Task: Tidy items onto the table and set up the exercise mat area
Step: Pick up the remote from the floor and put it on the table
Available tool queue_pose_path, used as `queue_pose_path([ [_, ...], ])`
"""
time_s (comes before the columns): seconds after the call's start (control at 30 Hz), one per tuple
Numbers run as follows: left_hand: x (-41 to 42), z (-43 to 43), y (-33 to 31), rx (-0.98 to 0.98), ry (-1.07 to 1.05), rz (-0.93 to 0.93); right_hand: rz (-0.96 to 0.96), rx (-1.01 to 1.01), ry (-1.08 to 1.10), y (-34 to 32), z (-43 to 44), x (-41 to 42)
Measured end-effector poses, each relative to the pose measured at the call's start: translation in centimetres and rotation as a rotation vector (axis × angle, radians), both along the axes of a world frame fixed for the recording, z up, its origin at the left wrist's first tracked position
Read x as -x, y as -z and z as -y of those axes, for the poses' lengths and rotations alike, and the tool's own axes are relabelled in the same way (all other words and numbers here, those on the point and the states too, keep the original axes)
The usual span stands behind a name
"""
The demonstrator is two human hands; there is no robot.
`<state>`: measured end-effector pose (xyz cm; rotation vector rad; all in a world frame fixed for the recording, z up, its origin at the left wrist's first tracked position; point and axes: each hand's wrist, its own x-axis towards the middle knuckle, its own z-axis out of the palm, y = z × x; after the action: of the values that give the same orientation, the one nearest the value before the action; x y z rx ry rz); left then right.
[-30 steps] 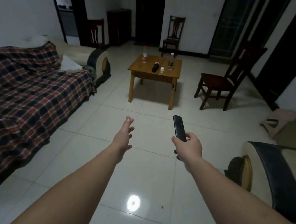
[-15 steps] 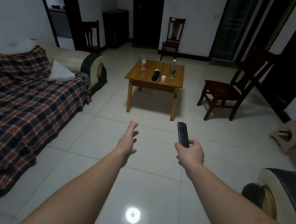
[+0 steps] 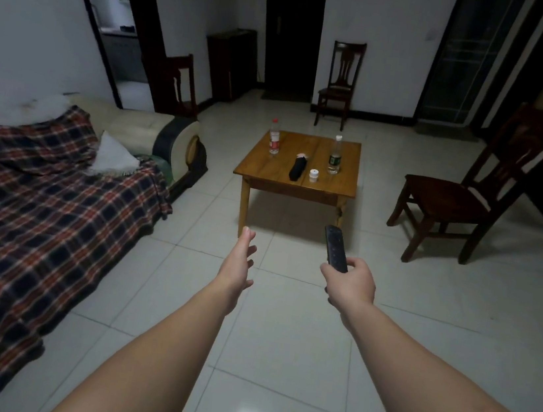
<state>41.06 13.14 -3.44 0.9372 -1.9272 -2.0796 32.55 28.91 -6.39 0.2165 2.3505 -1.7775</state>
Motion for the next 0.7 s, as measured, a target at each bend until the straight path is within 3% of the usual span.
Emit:
queue_pose_path([
  [0.7, 34.5, 22.4, 3.7, -0.098, 0.105, 0.061, -0.013, -0.174, 0.046, 1.5, 22.1, 31.8],
])
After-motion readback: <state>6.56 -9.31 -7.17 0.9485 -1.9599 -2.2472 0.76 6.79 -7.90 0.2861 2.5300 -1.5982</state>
